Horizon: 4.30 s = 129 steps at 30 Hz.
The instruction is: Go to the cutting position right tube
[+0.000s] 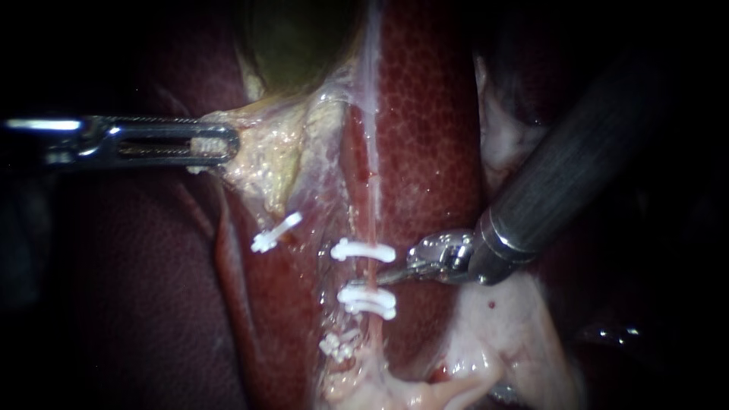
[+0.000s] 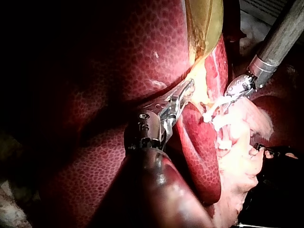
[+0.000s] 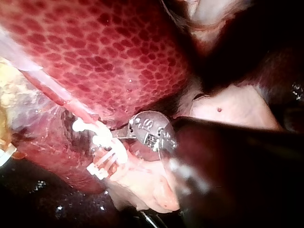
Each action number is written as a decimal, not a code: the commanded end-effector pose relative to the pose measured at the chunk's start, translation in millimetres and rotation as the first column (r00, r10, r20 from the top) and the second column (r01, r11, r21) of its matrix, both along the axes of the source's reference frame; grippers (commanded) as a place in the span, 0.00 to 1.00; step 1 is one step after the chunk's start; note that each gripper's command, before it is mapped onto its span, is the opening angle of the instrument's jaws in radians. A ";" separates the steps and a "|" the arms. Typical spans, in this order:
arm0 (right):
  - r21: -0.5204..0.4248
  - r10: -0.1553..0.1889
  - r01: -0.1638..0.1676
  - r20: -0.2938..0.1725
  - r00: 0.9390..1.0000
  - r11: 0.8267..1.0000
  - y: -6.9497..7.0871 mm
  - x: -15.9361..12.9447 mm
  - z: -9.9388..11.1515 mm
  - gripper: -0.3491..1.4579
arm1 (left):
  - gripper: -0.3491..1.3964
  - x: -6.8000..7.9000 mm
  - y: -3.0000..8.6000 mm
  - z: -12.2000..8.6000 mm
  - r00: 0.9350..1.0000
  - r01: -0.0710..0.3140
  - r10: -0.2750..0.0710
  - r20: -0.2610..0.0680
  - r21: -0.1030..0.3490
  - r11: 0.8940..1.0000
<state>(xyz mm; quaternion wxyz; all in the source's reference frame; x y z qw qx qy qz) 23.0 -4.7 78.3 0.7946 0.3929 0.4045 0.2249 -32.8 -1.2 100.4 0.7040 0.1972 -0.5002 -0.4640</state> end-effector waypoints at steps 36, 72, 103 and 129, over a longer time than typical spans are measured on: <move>-0.080 -0.024 0.020 -0.056 0.998 0.997 1.6 -3.0 -1.2 0.53 | 0.00 0.0 0.0 0.0 1.000 0.002 -0.002 0.001 0.005 1.000; -0.070 0.004 -0.010 -0.078 0.997 0.998 2.0 -6.6 -5.9 0.69 | 0.00 0.0 0.0 0.0 1.000 0.002 -0.002 0.001 0.005 1.000; -0.042 0.006 -0.011 -0.099 0.995 0.999 -0.3 -0.9 -1.9 0.73 | 0.00 -0.1 -0.1 0.1 1.000 0.003 -0.003 0.001 0.005 1.000; 0.052 -0.025 0.035 -0.184 0.983 0.998 -1.7 1.6 -2.5 0.72 | 0.00 -0.1 -0.1 0.2 1.000 0.003 -0.003 0.000 0.004 1.000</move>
